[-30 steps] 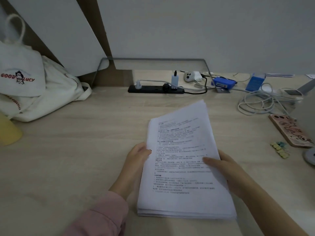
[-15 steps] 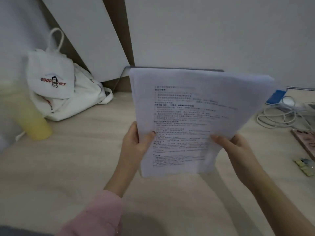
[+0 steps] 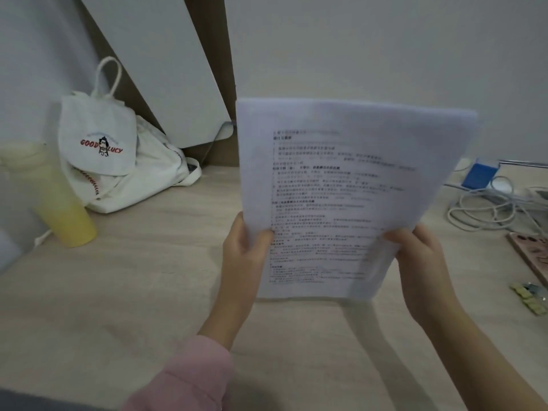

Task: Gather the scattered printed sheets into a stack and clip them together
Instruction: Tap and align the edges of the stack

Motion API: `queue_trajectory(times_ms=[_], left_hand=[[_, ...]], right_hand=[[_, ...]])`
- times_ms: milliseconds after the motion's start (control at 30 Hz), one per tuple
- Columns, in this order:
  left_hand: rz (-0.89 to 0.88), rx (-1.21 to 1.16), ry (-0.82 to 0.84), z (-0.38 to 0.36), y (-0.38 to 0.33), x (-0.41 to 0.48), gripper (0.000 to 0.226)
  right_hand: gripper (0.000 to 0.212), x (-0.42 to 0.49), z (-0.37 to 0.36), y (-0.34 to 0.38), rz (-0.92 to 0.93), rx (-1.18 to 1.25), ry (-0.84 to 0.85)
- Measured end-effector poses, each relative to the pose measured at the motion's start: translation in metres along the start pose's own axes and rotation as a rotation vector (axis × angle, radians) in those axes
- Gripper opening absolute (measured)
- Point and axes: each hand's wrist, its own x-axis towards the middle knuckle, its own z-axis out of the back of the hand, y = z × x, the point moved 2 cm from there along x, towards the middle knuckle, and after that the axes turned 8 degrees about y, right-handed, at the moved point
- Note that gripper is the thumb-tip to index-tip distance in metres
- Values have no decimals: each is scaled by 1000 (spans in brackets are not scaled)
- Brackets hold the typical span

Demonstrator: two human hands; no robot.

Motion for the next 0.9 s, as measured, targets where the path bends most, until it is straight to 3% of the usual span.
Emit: queue_trajectory(times_ms=[67, 233, 367, 467, 667, 733, 833, 900], left_hand=[[1, -2, -17, 0, -2, 1, 26], [100, 29, 0, -1, 9, -9, 25], [-96, 8, 0, -6, -50, 13, 16], [-196, 47, -92, -14, -94, 34, 24], [-125, 173, -198, -14, -96, 59, 14], [-170, 310, -200, -15, -102, 59, 16], [-549, 887, -217, -25, -119, 55, 18], [-688, 1142, -53, -45, -128, 53, 32]], right_hand=[[29, 1, -1, 3, 24, 1, -9], [27, -3, -2, -21, -109, -52, -22], [29, 0, -1, -17, -126, -53, -9], [31, 0, -3, -17, -141, -44, -2], [31, -1, -4, -15, -177, -41, -11], [29, -2, -3, -15, -182, -49, -5], [29, -2, -3, -15, -181, -47, -8], [29, -3, -3, -14, -180, -42, -8]])
